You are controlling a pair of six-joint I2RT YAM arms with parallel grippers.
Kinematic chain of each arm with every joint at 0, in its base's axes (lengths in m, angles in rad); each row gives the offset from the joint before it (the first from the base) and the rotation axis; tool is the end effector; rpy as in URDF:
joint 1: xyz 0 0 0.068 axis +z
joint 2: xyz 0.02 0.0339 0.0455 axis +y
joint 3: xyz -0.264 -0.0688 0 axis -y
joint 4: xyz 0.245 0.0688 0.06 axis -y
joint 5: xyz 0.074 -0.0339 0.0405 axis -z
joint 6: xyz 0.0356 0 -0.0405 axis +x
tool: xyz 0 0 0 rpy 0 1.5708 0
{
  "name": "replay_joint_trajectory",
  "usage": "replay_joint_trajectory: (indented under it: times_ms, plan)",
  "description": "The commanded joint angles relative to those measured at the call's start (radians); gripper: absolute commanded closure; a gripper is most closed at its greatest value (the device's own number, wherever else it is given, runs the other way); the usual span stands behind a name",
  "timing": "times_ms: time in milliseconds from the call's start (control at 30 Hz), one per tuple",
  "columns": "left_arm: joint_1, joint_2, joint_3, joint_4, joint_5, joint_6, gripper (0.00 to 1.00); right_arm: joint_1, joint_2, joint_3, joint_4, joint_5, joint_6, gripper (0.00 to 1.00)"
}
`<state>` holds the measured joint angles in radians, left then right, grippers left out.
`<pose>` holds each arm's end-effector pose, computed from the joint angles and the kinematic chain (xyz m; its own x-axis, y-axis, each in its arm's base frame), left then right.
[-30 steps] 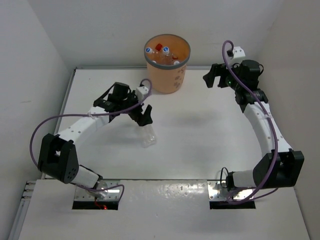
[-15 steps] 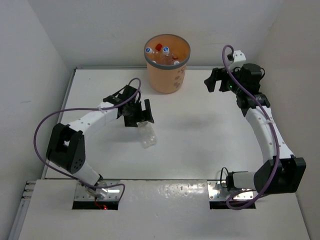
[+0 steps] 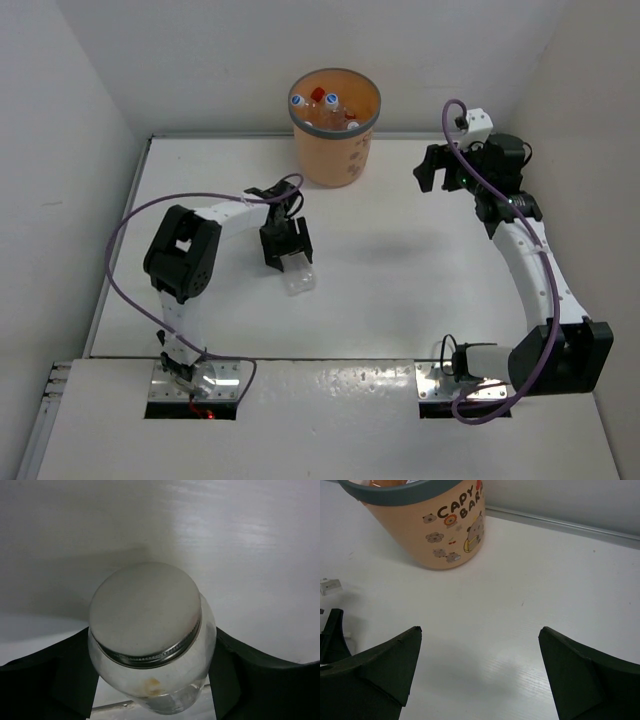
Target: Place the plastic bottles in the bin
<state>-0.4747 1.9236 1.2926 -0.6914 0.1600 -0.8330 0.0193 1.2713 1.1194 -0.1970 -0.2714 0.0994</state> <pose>0.3276 -0.1747 0.1594 -0.9396 -0.3385 -0.0511 -0.3110 0.9064 -0.2858 0.2949 0.0152 0.3510 -0.3670 0.0885 -0.9260 -0.2352 0.9543 0.1845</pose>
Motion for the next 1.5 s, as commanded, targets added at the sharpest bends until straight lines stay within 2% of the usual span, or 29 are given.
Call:
replay_joint_trajectory:
  times_ms: [0, 67, 100, 200, 267, 333, 400, 500, 533, 567, 633, 667, 733, 800, 833, 900, 1000, 1100, 1133, 1267, 1333, 1367, 1400, 1433, 1467]
  plan:
    - [0.001, 0.040, 0.051, -0.004, 0.022, 0.009, 0.27, -0.016, -0.013, 0.010, 0.011, 0.001, -0.023, 0.02]
    - [0.011, 0.049, 0.073, -0.003, 0.052, 0.057, 0.39, -0.015, -0.013, 0.010, 0.010, -0.003, -0.021, 0.02]
    - [0.024, 0.049, 0.092, 0.010, 0.074, 0.107, 0.51, -0.015, -0.009, 0.013, 0.010, -0.006, -0.021, 0.02]
    - [0.045, 0.017, 0.158, 0.010, 0.075, 0.179, 0.64, -0.015, -0.009, 0.010, 0.022, -0.017, -0.006, 0.03]
    - [0.067, -0.043, 0.204, 0.010, 0.084, 0.204, 0.69, -0.016, -0.006, 0.007, 0.025, -0.026, -0.001, 0.03]
    - [0.091, -0.087, 0.313, 0.050, 0.084, 0.259, 0.76, -0.013, -0.007, 0.000, 0.033, -0.034, 0.008, 0.03]
    - [0.103, -0.150, 0.461, 0.132, 0.014, 0.357, 0.92, -0.016, -0.007, -0.012, 0.039, -0.037, 0.008, 0.03]
    - [0.104, -0.224, 0.566, 0.300, -0.097, 0.497, 1.00, -0.016, -0.010, -0.015, 0.042, -0.040, 0.008, 0.03]
    - [0.114, -0.242, 0.577, 0.369, -0.141, 0.565, 1.00, -0.015, -0.006, -0.013, 0.047, -0.040, 0.003, 0.03]
    - [0.114, -0.261, 0.550, 0.555, -0.204, 0.595, 1.00, -0.015, -0.003, -0.007, 0.045, -0.041, 0.006, 0.03]
    - [0.140, -0.288, 0.455, 0.767, -0.192, 0.685, 0.97, -0.015, 0.006, 0.002, 0.041, -0.041, 0.010, 0.03]
    - [0.152, -0.288, 0.442, 0.947, -0.192, 0.686, 0.93, -0.015, 0.010, 0.006, 0.045, -0.043, 0.011, 0.03]
    - [0.162, -0.227, 0.495, 1.059, -0.162, 0.707, 0.92, -0.012, 0.019, 0.010, 0.044, -0.043, 0.008, 0.03]
    - [0.162, -0.089, 0.598, 1.101, -0.151, 0.677, 0.92, -0.009, 0.031, 0.016, 0.036, -0.043, 0.007, 0.03]
    - [0.171, -0.034, 0.710, 1.110, -0.139, 0.666, 0.95, -0.009, 0.037, 0.022, 0.036, -0.040, 0.006, 0.04]
    - [0.189, 0.124, 0.815, 1.173, -0.067, 0.606, 0.95, -0.009, 0.042, 0.025, 0.031, -0.034, 0.010, 0.04]
    - [0.200, 0.312, 0.982, 1.335, 0.036, 0.528, 0.95, -0.012, 0.039, 0.013, 0.027, -0.026, 0.008, 0.04]
    - [0.176, 0.448, 1.210, 1.334, 0.096, 0.499, 0.95, -0.009, 0.042, 0.003, 0.021, -0.019, 0.008, 0.04]
    - [0.165, 0.490, 1.237, 1.334, 0.096, 0.499, 0.95, -0.012, 0.039, -0.003, 0.016, -0.017, 0.006, 0.04]
    - [0.124, 0.436, 1.081, 1.408, 0.078, 0.552, 0.95, -0.012, 0.033, -0.007, 0.015, -0.012, 0.006, 0.04]
    - [0.114, 0.436, 1.042, 1.390, 0.078, 0.561, 0.91, -0.010, 0.027, -0.010, 0.010, -0.009, 0.006, 0.04]
    - [0.114, 0.436, 1.042, 1.376, 0.078, 0.549, 0.88, -0.009, 0.028, -0.012, 0.010, -0.011, 0.006, 0.04]
    - [0.114, 0.445, 1.042, 1.366, 0.090, 0.529, 0.72, -0.009, 0.031, -0.013, 0.011, -0.011, 0.006, 0.04]
    - [0.114, 0.445, 1.042, 1.344, 0.090, 0.519, 0.61, -0.012, 0.030, -0.012, 0.010, -0.014, 0.008, 0.04]
    - [0.114, 0.445, 1.042, 1.334, 0.104, 0.506, 0.44, -0.012, 0.031, -0.009, 0.010, -0.012, 0.010, 0.04]
